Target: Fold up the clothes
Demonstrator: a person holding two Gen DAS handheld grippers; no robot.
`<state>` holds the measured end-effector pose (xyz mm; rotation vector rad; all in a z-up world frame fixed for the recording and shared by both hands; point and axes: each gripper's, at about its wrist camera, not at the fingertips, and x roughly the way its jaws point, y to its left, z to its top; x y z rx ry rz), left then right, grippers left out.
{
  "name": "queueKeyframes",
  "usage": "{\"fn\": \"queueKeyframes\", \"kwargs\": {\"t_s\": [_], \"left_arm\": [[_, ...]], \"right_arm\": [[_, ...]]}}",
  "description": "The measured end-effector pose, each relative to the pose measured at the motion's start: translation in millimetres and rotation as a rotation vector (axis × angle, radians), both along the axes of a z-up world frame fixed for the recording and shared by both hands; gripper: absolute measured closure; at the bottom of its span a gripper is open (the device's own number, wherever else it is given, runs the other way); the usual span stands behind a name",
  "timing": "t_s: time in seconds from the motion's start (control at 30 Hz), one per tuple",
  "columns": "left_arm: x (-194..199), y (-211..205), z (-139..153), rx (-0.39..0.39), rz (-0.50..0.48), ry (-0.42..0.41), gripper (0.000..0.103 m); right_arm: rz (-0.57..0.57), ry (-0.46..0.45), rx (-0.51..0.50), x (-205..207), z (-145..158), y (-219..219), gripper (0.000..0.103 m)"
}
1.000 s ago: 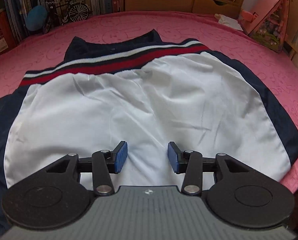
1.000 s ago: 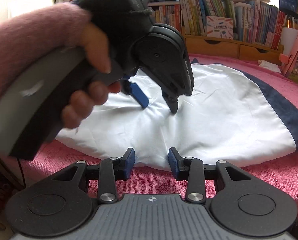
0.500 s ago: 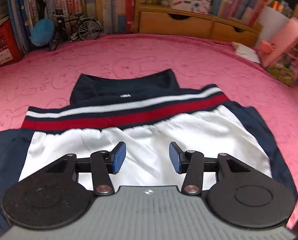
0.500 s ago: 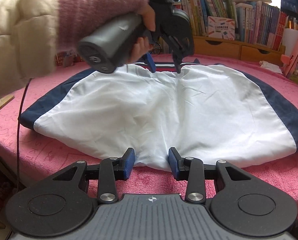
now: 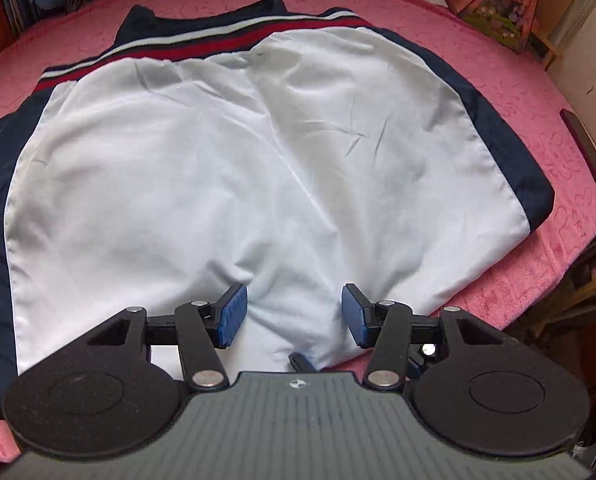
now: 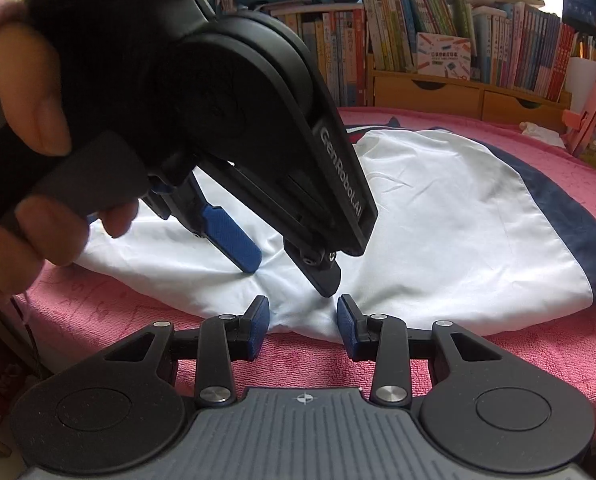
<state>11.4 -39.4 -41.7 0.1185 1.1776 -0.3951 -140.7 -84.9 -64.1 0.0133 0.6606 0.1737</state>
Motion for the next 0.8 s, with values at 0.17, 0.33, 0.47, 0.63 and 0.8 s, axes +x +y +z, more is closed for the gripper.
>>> {"fn": "queueKeyframes", "kwargs": {"t_s": [0.17, 0.33, 0.47, 0.63, 0.8], "left_arm": [[22, -8, -2, 0.05, 0.008, -0.067, 0.052], [63, -24, -7, 0.116, 0.053, -0.14, 0.049], [107, -24, -10, 0.137, 0.161, -0.18, 0.04], [143, -10, -1, 0.064, 0.296, -0.143, 0.042], [116, 7, 34, -0.029, 0.273, -0.184, 0.049]], "right_arm": [[0.0, 0.001, 0.0, 0, 0, -1, 0.065], [0.0, 0.0, -0.001, 0, 0, -1, 0.065], [0.001, -0.001, -0.003, 0, 1, -2, 0.065], [0.004, -0.003, -0.006, 1, 1, -3, 0.065], [0.006, -0.005, -0.003, -1, 1, -3, 0.065]]}}
